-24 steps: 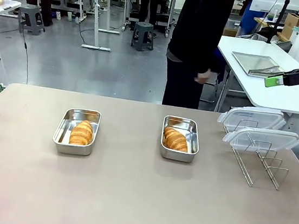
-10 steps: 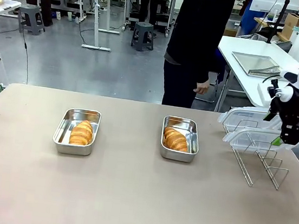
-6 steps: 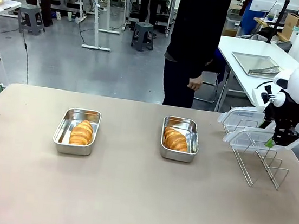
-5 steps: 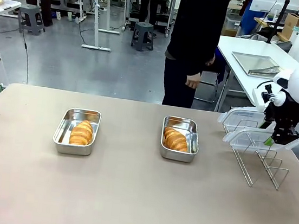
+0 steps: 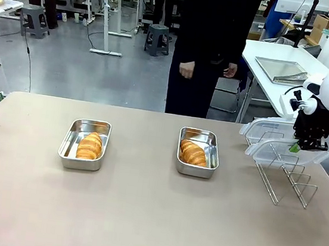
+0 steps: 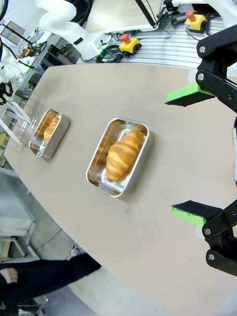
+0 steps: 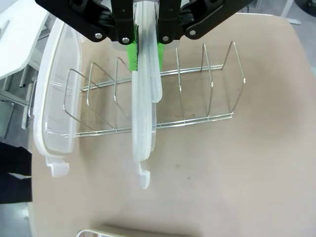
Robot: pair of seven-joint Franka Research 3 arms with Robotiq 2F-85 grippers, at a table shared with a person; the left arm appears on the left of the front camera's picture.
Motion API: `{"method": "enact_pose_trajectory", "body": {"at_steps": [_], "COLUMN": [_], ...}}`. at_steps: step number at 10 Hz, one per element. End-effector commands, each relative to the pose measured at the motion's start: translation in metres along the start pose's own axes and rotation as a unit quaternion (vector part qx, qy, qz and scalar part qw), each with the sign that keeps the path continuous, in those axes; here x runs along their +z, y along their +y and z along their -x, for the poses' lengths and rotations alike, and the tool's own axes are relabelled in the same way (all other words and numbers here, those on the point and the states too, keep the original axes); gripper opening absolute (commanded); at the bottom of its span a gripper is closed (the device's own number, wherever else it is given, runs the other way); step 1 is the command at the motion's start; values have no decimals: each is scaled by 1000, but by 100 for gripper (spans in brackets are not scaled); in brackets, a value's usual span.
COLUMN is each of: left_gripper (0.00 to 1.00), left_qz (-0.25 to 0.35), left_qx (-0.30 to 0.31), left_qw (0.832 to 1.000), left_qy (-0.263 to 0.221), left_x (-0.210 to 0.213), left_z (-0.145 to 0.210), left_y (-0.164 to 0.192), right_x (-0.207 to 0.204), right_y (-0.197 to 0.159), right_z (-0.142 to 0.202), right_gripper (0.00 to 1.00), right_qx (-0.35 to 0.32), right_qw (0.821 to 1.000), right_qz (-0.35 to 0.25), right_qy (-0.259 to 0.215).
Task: Place the bread in airtight containers.
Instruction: Pick up one Airtight Container lid and hand it to the human.
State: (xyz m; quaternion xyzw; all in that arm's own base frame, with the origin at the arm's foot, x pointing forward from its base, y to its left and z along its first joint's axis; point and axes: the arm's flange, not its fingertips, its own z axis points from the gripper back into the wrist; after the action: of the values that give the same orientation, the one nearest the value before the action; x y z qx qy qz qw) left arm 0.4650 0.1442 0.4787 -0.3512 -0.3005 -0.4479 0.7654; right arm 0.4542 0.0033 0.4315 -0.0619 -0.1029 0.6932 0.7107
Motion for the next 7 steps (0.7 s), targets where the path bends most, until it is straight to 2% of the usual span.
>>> {"method": "enact_pose_trajectory", "body": {"at_steps": [1,3,4,5,6,7], "left_gripper": [100,100,100,100,100,100], "left_qz": [-1,-1,-1,-1,-1,-1], "left_qx": [-4,-4,-4,-4,-4,-4], "left_qw": [1000,1000,1000,1000,1000,1000], "left_qy": [5,5,5,5,5,5], "left_x": [0,0,0,0,0,0], "left_z": [-1,-1,-1,-1,-1,-1], "left_y": [-2,-2,-2,-2,-2,-2], "right_x": [4,14,31,55,92,126], "right_y": [-2,-3,-7,-9,-11,-11], "right_z": [0,-4,-6,-8,-16,-24], "right_gripper": [0,0,0,0,0,0], "right_qx": [10,7,-7,-27,-42,-61], "right_qw": [1000,1000,1000,999,998,995], "right_qz": [14,19,17,29,41,79], "right_qy": [12,12,-5,19,17,31]}}
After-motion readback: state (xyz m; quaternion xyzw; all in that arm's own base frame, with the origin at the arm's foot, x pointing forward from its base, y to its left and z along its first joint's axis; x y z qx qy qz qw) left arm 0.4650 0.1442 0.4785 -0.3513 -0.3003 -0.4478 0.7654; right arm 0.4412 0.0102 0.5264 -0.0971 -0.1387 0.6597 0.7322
